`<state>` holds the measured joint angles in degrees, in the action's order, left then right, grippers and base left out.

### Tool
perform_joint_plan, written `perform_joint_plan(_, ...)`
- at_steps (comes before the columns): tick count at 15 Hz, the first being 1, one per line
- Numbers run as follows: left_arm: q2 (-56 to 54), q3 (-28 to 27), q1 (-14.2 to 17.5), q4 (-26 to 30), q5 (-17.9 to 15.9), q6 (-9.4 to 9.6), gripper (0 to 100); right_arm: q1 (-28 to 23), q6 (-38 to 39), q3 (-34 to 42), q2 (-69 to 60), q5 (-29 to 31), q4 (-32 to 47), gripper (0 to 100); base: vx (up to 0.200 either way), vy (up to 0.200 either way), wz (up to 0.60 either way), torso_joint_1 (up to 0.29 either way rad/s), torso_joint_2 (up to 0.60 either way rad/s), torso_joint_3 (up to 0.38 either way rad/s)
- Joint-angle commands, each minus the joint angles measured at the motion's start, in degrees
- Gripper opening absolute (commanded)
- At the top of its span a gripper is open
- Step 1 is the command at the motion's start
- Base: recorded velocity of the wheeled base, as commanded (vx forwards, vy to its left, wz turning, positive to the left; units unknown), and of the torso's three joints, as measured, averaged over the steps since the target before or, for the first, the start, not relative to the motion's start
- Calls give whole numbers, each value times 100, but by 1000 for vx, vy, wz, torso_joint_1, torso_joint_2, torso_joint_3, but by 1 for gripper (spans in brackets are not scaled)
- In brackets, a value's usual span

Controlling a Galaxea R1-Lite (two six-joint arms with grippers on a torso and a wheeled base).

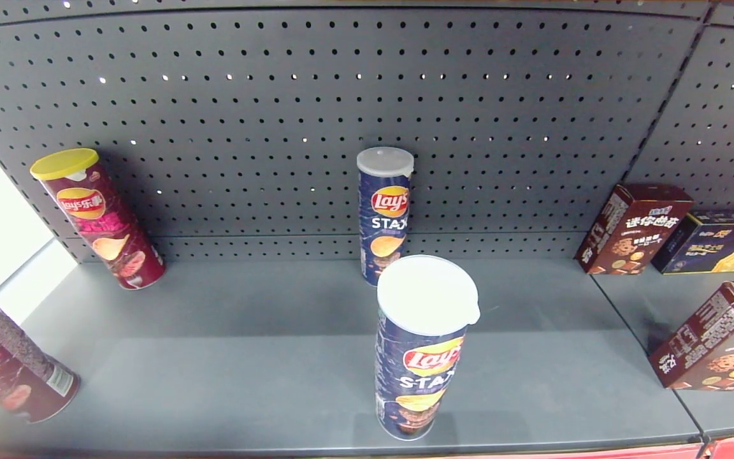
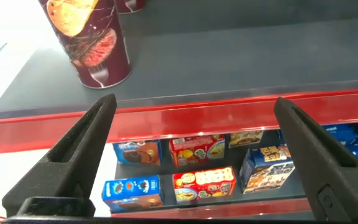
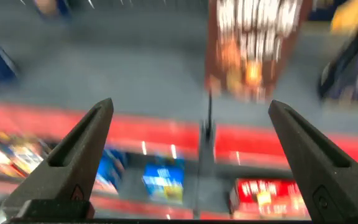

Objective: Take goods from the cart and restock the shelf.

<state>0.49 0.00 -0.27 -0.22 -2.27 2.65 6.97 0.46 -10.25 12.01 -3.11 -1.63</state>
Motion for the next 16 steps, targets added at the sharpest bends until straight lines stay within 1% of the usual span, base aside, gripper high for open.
perform_joint_plan(1,22,0,0,-4,7,-1,100,393,50,-1647,2095,-577,-179,100,0,0,0,0,0,0)
perform_joint_plan(2,22,0,0,-4,-2,-10,100,498,33,-1849,2403,-647,-188,100,0,0,0,0,0,0)
perform_joint_plan(3,22,0,0,-4,-2,-10,100,779,-29,-1989,2728,-849,-197,100,0,0,0,0,0,0)
perform_joint_plan(5,13,0,0,-4,-2,-10,100,1474,-240,-2183,3387,-937,-408,100,0,0,0,0,0,0)
perform_joint_plan(7,13,0,0,-4,-2,-10,100,2098,-574,-2446,4222,-902,-891,100,0,0,0,0,0,0)
perform_joint_plan(8,13,0,0,-4,-2,-10,100,2098,-574,-2446,4222,-902,-891,100,0,0,0,0,0,0)
perform_joint_plan(9,22,0,0,-4,-2,-10,100,2361,-776,-2499,4846,-902,-1137,100,0,0,0,0,0,0)
perform_joint_plan(11,13,0,0,-4,-2,-18,100,2458,-960,-2438,5189,-902,-1155,100,0,0,0,0,0,0)
perform_joint_plan(12,13,0,0,-4,-2,-10,100,2590,-1145,-2394,5417,-902,-1155,100,0,0,0,0,0,0)
perform_joint_plan(14,13,0,-8,-4,-2,-10,100,2889,-1224,-2385,5734,-876,-1155,100,0,0,0,0,0,0)
perform_joint_plan(16,13,0,-8,-4,-2,-10,100,2933,-1233,-2385,5910,-814,-1164,100,0,0,0,0,0,0)
